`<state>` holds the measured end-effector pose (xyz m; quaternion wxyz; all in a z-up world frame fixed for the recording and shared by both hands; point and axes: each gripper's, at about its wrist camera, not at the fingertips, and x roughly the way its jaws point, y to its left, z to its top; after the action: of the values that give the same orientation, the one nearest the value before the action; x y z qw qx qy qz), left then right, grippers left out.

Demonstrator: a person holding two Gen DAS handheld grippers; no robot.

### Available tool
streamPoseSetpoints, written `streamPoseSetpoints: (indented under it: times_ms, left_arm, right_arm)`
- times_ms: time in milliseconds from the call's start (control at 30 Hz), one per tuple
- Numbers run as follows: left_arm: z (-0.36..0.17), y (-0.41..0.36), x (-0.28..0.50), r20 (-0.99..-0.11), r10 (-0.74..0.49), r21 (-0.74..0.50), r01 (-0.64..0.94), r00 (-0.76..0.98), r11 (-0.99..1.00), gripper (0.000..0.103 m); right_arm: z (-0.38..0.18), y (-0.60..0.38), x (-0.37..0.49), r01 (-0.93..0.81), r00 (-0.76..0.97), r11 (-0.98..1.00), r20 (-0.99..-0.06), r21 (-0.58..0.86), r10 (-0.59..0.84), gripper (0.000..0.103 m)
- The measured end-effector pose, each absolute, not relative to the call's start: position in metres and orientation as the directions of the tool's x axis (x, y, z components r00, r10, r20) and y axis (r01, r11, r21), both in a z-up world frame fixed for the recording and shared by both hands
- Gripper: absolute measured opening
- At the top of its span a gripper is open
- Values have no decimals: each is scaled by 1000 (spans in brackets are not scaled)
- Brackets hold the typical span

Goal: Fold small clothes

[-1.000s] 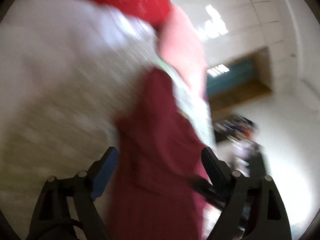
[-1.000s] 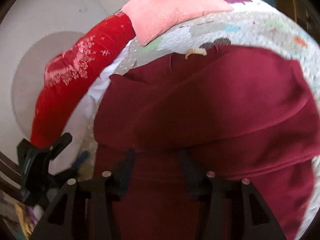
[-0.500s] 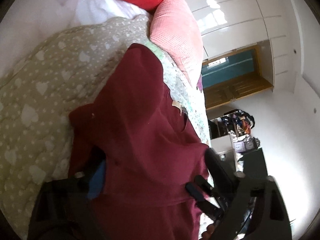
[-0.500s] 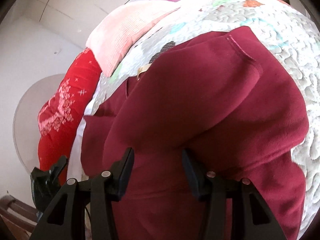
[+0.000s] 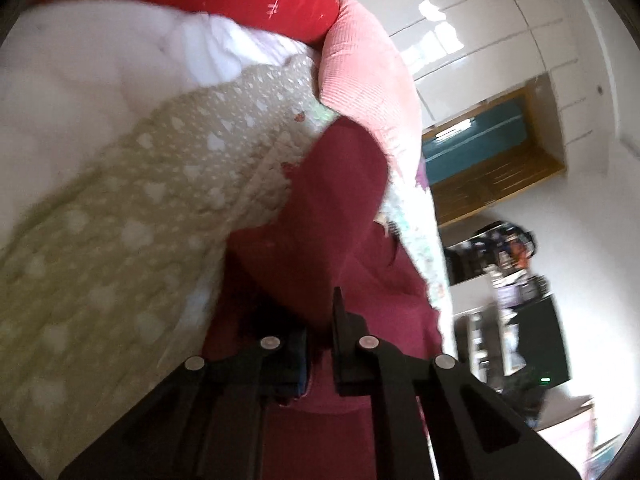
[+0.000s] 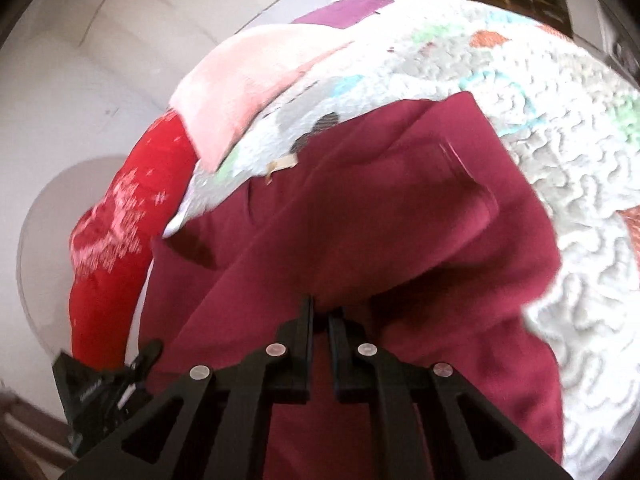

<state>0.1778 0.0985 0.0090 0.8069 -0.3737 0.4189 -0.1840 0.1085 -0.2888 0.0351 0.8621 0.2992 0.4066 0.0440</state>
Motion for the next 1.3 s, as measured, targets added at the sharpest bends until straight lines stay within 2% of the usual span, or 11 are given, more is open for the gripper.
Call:
streamPoseSetpoints:
  times_ms: [200,267,333,400,467,533,767,933,1100,1200,1300]
  left_arm:
    - [-1,107,168,-604,-543,-711,-85,584,699,13]
    - [3,119,168,-577,-535,-723,-81,617,686,19]
    - [11,133,165,-551,-500,-720,-76,668,690,21]
    - [21,139,165,-531,-446,-706,-85,721,703,27]
    - [29,155,158,-516,-364,-687,-121,775,717,44]
    - [31,166,154,-523,-289,-664,-170,802,728,47]
    - [15,187,159,-576,-263,-652,-242,774,718,49]
    - [8,191,157,-583,-253,-648,-254,772,718,51]
    - [8,189,157,-588,-280,-645,-232,759,728,51]
    - [10,184,157,-584,-282,-638,-216,761,739,53]
    - [14,176,155,-578,-274,-619,-195,769,761,56]
  right_arm:
    - [20,-271,87,119,625,897,-734,425,265,10]
    - [20,-274,82,133,635,901,-733,413,243,27]
    - [25,-283,79,160,651,901,-730,403,210,33]
    - [37,-285,77,168,676,909,-716,382,176,33]
    - [59,-275,74,139,728,932,-672,335,134,33]
    - [74,-256,77,84,755,949,-641,303,138,33]
    - [64,-130,165,-217,645,961,-714,170,272,32]
    - [10,-60,247,-233,527,966,-821,109,220,28]
    - [3,-25,249,-304,597,946,-796,-115,95,30]
    - [15,-44,242,-282,602,956,-791,-81,110,30]
    - [32,-84,227,-188,643,980,-746,65,173,34]
